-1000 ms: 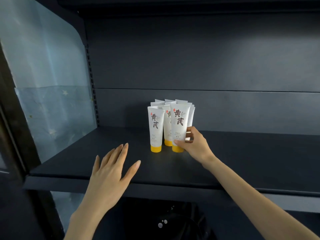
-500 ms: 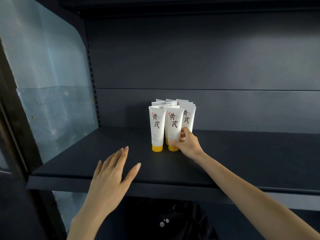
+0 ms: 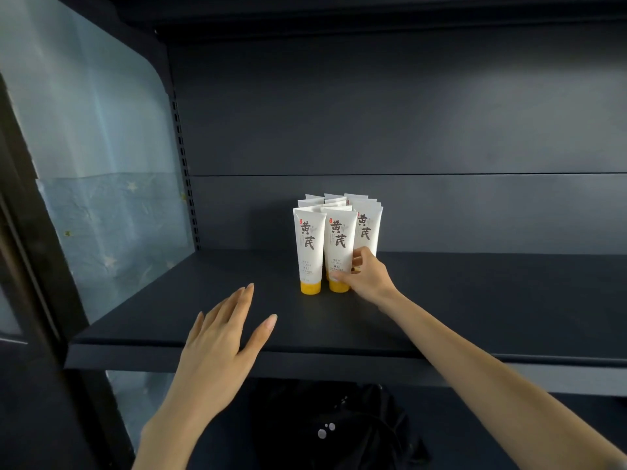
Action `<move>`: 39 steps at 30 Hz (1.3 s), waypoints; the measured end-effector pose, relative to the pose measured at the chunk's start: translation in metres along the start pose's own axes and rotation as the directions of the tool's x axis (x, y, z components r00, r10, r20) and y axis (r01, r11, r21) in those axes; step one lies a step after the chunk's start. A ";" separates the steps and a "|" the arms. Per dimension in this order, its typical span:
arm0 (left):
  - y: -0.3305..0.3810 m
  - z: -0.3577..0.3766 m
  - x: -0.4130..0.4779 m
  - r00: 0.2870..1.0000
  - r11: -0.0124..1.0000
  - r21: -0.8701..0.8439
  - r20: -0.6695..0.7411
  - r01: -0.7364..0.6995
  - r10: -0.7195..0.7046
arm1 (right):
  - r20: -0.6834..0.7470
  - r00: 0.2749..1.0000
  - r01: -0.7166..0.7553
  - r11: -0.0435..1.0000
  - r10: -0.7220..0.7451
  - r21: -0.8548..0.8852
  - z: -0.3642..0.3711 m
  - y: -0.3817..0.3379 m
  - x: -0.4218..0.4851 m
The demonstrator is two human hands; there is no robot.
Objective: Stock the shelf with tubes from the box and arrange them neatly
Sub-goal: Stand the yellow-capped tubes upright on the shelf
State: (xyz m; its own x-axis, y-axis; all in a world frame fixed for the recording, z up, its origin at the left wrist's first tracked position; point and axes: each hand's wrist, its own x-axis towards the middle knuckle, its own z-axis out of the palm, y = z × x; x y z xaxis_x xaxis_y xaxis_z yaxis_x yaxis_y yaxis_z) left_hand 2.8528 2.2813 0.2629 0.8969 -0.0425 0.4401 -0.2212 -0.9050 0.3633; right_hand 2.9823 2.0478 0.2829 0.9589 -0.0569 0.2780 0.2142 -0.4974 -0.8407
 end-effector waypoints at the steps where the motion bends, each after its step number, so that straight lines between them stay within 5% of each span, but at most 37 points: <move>1: 0.000 -0.001 0.000 1.000 1.000 -0.001 0.000 -0.003 0.003 | 0.004 1.000 -0.004 1.000 0.004 -0.005 -0.003 -0.002 -0.002; 6: 0.001 -0.003 -0.002 1.000 1.000 0.003 0.027 -0.017 0.016 | 0.028 0.997 0.078 0.958 -0.073 -0.276 -0.032 -0.008 -0.027; 13: 0.015 -0.004 0.003 0.994 0.992 0.080 0.063 -0.100 0.095 | -0.035 0.987 0.080 0.683 -0.154 -0.726 -0.089 0.001 -0.104; 27: 0.075 0.029 -0.017 0.935 0.936 0.141 0.198 -0.324 0.294 | -0.254 0.961 -0.271 0.572 0.112 -0.774 -0.178 0.075 -0.245; 39: 0.223 0.083 -0.084 0.831 0.858 -0.038 0.233 -0.512 0.506 | -0.380 0.893 -0.449 0.449 0.240 -0.772 -0.304 0.145 -0.364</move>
State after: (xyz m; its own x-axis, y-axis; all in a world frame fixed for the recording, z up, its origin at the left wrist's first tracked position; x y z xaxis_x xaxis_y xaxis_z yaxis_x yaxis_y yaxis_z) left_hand 2.7604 2.0483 0.2389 0.7224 -0.5916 0.3580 -0.6635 -0.7388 0.1181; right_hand 2.6073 1.7332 0.2010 0.8370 -0.4993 0.2238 -0.4785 -0.8663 -0.1432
